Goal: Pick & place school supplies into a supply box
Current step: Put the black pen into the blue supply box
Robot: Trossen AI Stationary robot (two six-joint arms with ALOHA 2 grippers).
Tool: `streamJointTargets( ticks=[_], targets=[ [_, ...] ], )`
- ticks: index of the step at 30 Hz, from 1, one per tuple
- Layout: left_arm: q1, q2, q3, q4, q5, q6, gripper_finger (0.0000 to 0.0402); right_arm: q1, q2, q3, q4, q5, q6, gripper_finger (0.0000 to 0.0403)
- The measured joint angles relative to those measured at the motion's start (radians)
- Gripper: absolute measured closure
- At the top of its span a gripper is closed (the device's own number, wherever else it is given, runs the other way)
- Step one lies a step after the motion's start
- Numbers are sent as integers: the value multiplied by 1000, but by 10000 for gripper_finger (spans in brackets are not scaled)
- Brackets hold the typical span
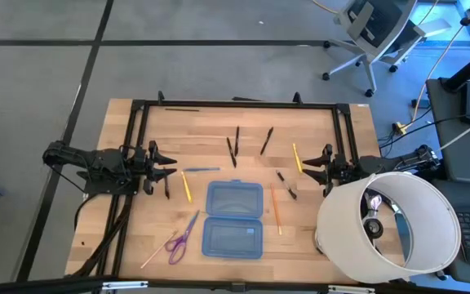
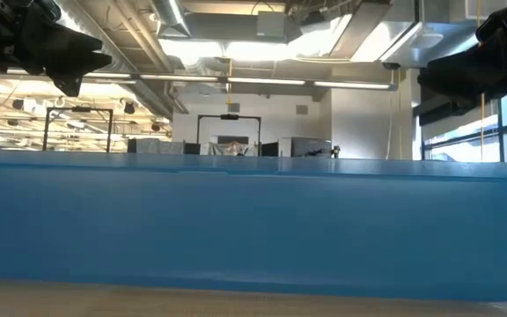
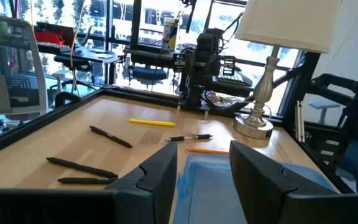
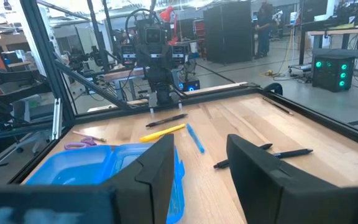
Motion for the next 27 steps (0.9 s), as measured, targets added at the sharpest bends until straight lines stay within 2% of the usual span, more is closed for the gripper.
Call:
streamJointTargets(
  ticks=[20,27],
  targets=[
    [0,0,0,0,0,0,260,0,0,0,-7,0,0,251],
    [0,0,0,0,-1,2,260,0,0,0,-7,1,111,251]
  ],
)
